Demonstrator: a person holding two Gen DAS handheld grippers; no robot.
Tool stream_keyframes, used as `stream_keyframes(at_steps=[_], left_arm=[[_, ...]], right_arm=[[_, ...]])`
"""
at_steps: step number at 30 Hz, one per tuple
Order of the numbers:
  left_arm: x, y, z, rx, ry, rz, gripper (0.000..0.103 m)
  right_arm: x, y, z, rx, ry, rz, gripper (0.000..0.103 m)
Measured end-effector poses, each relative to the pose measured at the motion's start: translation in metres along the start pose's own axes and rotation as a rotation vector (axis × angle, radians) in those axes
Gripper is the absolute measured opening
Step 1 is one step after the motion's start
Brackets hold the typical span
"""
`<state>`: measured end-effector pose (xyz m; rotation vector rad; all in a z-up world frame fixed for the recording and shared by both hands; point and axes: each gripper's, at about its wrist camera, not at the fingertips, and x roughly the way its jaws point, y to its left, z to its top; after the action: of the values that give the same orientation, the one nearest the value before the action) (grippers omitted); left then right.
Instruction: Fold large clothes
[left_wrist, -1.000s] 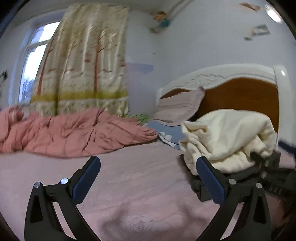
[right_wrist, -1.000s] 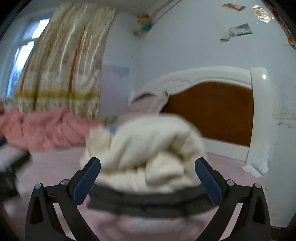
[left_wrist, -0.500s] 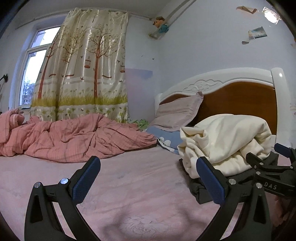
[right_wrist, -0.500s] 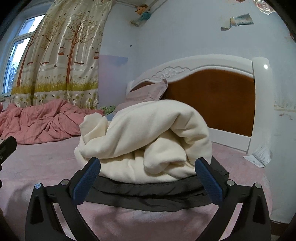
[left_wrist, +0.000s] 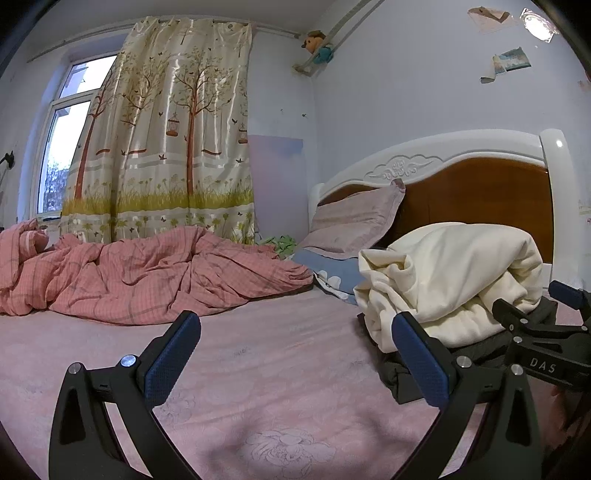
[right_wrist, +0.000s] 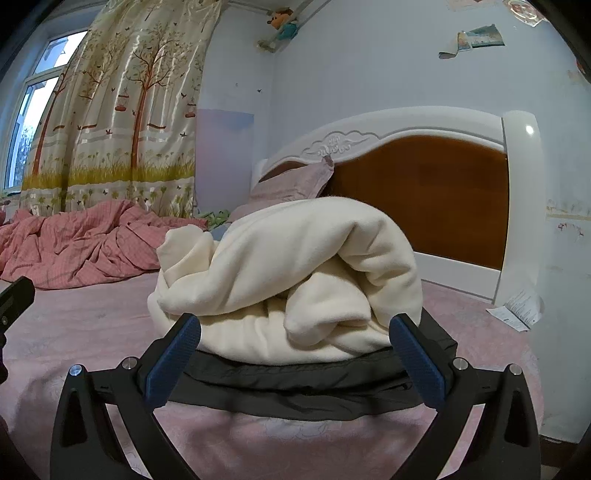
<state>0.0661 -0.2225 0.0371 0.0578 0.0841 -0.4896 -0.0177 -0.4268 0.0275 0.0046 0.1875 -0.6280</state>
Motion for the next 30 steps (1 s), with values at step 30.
stream_keyframes(at_steps=[30], left_arm=[[-0.0065,0.0008,0.0005,0.015,-0.002,0.003,0.103]], right_arm=[[-0.0029,0.0023,-0.0016,-0.007,0.006,-0.002,0.103]])
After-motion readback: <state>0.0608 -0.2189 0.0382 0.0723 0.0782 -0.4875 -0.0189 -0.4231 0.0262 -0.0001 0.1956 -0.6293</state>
